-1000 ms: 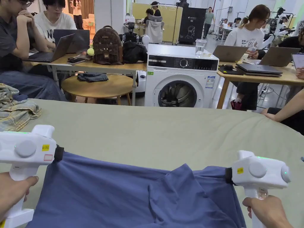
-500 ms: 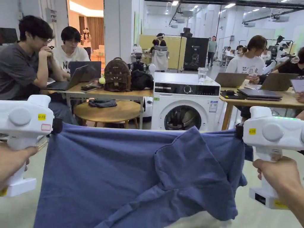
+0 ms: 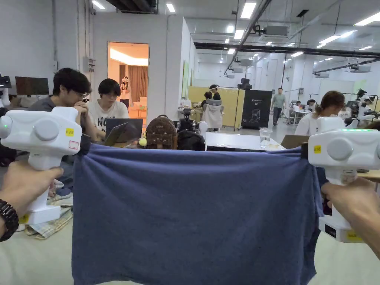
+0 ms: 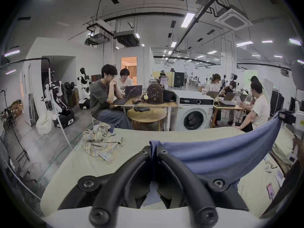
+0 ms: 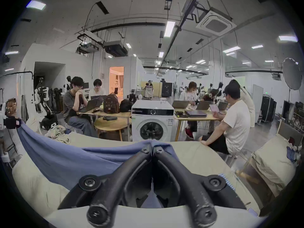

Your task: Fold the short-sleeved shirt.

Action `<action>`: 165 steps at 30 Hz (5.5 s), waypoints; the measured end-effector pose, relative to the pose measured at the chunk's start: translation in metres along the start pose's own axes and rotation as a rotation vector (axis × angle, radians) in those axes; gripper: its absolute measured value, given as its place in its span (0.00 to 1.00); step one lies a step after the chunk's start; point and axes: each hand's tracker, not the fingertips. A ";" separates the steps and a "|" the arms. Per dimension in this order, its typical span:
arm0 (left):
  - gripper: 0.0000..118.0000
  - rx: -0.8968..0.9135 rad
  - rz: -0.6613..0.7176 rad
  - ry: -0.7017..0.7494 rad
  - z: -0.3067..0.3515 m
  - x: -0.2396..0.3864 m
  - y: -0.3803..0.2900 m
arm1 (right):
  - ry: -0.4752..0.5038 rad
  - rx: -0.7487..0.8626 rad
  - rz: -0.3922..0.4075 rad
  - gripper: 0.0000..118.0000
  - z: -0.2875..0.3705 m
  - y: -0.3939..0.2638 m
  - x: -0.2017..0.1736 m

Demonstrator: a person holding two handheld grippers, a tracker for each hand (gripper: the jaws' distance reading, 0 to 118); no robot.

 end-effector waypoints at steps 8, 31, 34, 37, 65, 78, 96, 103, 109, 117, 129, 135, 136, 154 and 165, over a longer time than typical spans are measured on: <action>0.00 0.038 -0.006 0.043 -0.021 -0.003 0.043 | -0.038 0.064 0.051 0.00 -0.023 0.037 -0.015; 0.00 0.004 -0.007 0.047 -0.013 -0.011 -0.026 | -0.055 0.074 0.082 0.00 0.015 -0.008 -0.027; 0.00 -0.027 0.000 0.027 0.003 -0.011 -0.064 | -0.059 0.045 0.098 0.00 0.040 -0.041 -0.026; 0.00 -0.034 0.016 0.013 0.028 -0.011 -0.097 | -0.058 0.021 0.115 0.00 0.071 -0.069 -0.024; 0.00 -0.486 0.124 -0.094 0.108 -0.007 -0.320 | 0.032 -0.557 0.062 0.00 0.156 -0.300 -0.007; 0.00 -0.705 0.114 -0.034 0.082 -0.003 -0.417 | 0.059 -0.744 0.039 0.14 0.145 -0.407 -0.016; 0.00 -0.149 0.055 -0.042 0.101 0.046 -0.352 | 0.038 -0.179 -0.043 0.00 0.148 -0.337 -0.079; 0.00 -0.209 0.049 -0.025 0.064 0.041 -0.349 | 0.072 -0.181 -0.045 0.00 0.130 -0.334 -0.095; 0.00 -0.323 0.081 -0.023 -0.001 0.005 -0.329 | 0.110 -0.240 -0.024 0.00 0.108 -0.340 -0.103; 0.06 -0.509 0.099 0.004 -0.125 -0.040 -0.282 | 0.107 -0.313 0.007 0.00 0.087 -0.351 -0.105; 0.48 -0.720 0.050 0.044 -0.214 -0.025 -0.312 | 0.060 -0.378 0.028 0.00 0.067 -0.357 -0.091; 0.00 -0.680 -0.136 0.048 -0.207 0.002 -0.315 | 0.042 -0.423 -0.031 0.00 0.036 -0.343 -0.066; 0.00 -0.686 -0.121 0.031 -0.205 0.001 -0.312 | 0.039 -0.437 -0.034 0.00 0.027 -0.338 -0.061; 0.00 -0.577 -0.006 0.058 -0.150 -0.048 -0.287 | 0.100 -0.832 -0.083 0.38 -0.169 -0.339 0.015; 0.00 -0.558 -0.019 0.053 -0.146 -0.031 -0.288 | 0.120 -0.823 0.001 0.00 -0.177 -0.354 -0.007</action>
